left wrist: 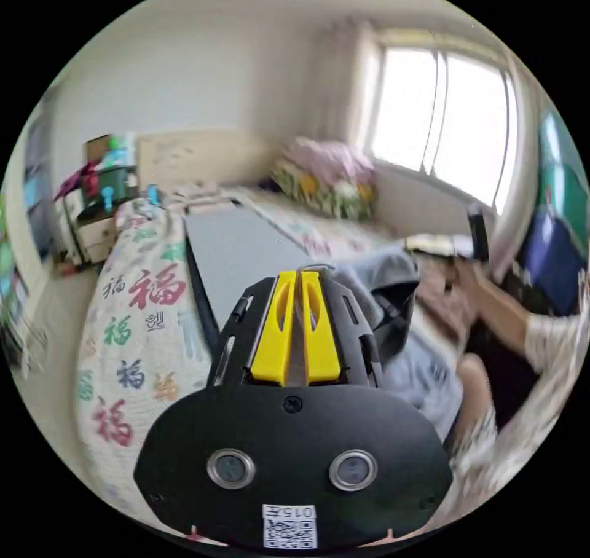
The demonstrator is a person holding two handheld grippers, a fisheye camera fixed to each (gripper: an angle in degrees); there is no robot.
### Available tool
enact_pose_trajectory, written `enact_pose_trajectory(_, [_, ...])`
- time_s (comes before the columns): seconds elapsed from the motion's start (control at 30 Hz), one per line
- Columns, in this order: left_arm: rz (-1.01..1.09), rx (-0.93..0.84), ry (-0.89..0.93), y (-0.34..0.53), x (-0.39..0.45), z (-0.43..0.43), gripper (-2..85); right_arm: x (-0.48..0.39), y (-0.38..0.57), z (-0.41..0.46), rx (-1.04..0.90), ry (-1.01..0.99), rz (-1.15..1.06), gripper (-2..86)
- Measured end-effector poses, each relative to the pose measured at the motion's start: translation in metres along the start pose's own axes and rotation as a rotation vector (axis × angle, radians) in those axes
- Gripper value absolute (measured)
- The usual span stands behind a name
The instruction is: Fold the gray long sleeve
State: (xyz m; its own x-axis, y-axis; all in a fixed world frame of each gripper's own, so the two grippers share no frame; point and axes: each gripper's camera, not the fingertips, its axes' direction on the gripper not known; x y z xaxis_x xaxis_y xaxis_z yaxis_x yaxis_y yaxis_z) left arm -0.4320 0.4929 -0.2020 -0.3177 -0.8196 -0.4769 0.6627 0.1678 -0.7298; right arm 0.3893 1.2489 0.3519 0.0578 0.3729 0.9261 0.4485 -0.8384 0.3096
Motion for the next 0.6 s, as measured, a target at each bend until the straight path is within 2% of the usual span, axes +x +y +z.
enact_pose_trajectory(0.07, [-0.221,0.206,0.036,0.016,-0.012,-0.020,0.1,-0.004,-0.025,0.004,0.085,0.063,0.155,-0.3])
enact_pose_trajectory(0.1, [-0.231,0.274,0.047,0.035,-0.001,-0.031,-0.1,-0.017,-0.030,0.005,0.101,0.110,0.175,-0.3])
enact_pose_trajectory(0.23, [-0.148,0.236,-0.034,0.125,0.053,-0.050,-0.7,-0.085,0.018,0.030,0.009,0.161,-0.035,-0.4])
enact_pose_trajectory(0.33, [-0.351,0.203,-0.013,0.235,0.072,-0.052,-0.9,-0.143,0.102,0.078,-0.124,0.348,-0.117,-0.5])
enact_pose_trajectory(0.4, [-0.572,0.157,0.070,0.316,0.082,-0.044,-0.9,-0.186,0.165,0.115,-0.204,0.443,-0.144,-0.6])
enact_pose_trajectory(0.47, [-0.711,0.142,0.137,0.365,0.091,-0.039,-0.9,-0.212,0.199,0.141,-0.292,0.458,-0.159,-0.8])
enact_pose_trajectory(0.53, [-0.807,0.118,0.171,0.398,0.100,-0.040,-0.9,-0.229,0.222,0.167,-0.370,0.560,-0.130,-0.9])
enact_pose_trajectory(0.6, [-0.897,0.136,0.224,0.427,0.110,-0.045,-0.9,-0.251,0.240,0.199,-0.446,0.755,-0.187,-1.0])
